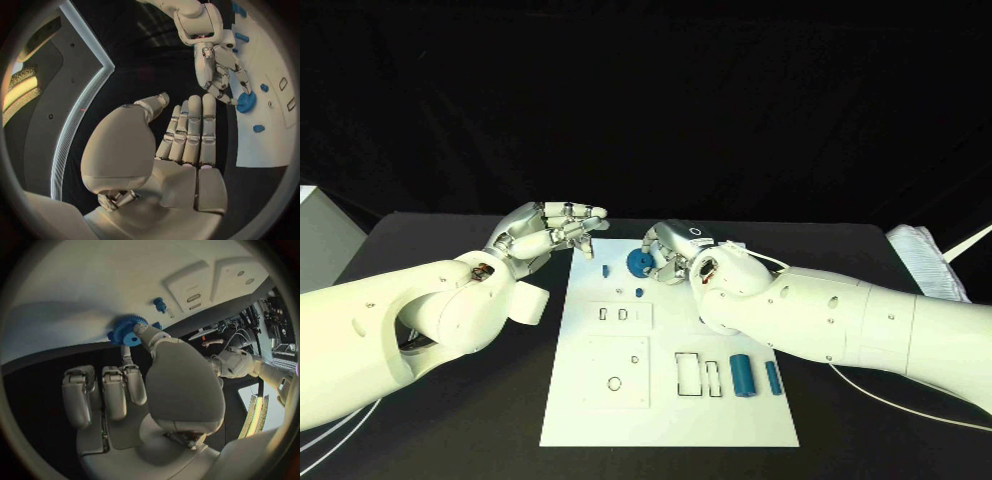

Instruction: Assemble the parts on the task board

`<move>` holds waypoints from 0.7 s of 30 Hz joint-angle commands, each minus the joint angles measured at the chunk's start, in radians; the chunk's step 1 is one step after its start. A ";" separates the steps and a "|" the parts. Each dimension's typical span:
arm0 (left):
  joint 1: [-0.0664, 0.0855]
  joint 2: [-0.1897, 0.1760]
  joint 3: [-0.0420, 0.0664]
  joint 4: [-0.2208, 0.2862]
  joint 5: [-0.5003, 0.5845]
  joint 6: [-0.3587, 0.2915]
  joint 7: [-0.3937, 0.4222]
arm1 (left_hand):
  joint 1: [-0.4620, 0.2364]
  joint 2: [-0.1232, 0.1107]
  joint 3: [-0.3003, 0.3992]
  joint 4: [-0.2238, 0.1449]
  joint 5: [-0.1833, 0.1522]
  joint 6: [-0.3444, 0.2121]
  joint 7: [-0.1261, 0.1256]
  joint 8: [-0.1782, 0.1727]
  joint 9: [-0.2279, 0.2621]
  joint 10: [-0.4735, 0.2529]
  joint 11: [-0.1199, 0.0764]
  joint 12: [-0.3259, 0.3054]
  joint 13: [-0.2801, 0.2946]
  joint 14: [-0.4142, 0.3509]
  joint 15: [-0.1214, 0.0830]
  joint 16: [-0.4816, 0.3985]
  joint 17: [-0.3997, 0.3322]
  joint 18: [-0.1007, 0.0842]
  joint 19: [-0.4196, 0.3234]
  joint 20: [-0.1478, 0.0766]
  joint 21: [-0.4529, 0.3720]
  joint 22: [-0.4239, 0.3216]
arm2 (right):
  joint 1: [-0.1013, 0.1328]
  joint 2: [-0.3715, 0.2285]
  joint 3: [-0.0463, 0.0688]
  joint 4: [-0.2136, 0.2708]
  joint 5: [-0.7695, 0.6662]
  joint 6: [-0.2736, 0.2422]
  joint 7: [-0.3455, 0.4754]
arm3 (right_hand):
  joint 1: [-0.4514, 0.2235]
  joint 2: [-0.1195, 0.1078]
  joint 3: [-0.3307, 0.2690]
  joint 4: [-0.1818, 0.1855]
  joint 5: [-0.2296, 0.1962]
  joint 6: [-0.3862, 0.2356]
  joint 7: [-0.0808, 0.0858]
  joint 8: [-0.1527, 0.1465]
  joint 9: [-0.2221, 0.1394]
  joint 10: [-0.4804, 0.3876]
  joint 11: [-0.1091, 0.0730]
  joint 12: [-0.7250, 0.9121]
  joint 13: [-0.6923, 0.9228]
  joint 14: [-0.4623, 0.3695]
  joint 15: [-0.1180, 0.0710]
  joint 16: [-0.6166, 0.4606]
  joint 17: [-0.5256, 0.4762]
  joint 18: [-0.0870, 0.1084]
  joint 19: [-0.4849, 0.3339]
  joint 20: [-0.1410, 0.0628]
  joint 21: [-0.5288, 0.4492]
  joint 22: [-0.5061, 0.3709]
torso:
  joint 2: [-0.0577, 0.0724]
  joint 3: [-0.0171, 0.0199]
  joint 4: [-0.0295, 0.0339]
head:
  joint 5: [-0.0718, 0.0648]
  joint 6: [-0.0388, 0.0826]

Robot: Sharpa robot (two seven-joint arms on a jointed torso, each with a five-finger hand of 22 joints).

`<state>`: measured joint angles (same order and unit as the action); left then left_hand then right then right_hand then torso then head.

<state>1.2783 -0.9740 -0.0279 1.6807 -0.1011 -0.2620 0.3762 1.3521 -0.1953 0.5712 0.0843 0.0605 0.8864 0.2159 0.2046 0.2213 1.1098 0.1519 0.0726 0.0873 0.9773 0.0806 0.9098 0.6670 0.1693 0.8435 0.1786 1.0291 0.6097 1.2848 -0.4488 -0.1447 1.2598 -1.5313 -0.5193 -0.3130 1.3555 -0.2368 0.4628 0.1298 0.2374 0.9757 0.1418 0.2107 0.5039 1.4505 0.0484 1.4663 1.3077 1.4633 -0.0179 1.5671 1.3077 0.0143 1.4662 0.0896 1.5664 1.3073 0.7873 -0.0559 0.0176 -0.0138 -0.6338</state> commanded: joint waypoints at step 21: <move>0.001 0.002 0.001 0.005 -0.005 0.014 -0.001 | -0.007 0.000 0.000 0.003 0.001 -0.009 0.000 -0.004 0.002 -0.009 -0.002 0.005 0.002 -0.005 0.000 -0.005 -0.002 0.015 -0.010 0.000 0.005 0.001 | -0.002 0.028 -0.002 -0.028 0.034 0.040 0.023 | -0.095 -0.016 -0.039 0.043 -0.059 -0.079 0.008 -0.047 -0.007 -0.044 0.021 -0.040 0.102 0.108 0.015 0.004 0.263 -0.014 0.105 0.009 0.004 0.263 | 0.000 -0.0002 -0.0001 | 0.009 -0.001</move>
<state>1.2786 -0.9725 -0.0279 1.6820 -0.1015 -0.2620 0.3730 1.3521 -0.1953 0.5712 0.0843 0.0605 0.8864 0.2159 0.2046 0.2225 1.1062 0.1482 0.0726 0.0882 0.9773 0.0806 0.9098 0.6659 0.1693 0.8435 0.1786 1.0291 0.6095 1.2829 -0.4229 -0.1468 1.2324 -1.5188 -0.5070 -0.3134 1.2620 -0.2408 0.4310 0.1714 0.1856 0.9043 0.1481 0.1691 0.5026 1.4126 0.0719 1.4285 1.3074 1.4648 -0.0086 1.5671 1.3075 0.0142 1.4663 0.0906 1.5664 1.3080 0.7879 -0.0557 0.0175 -0.0052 -0.6355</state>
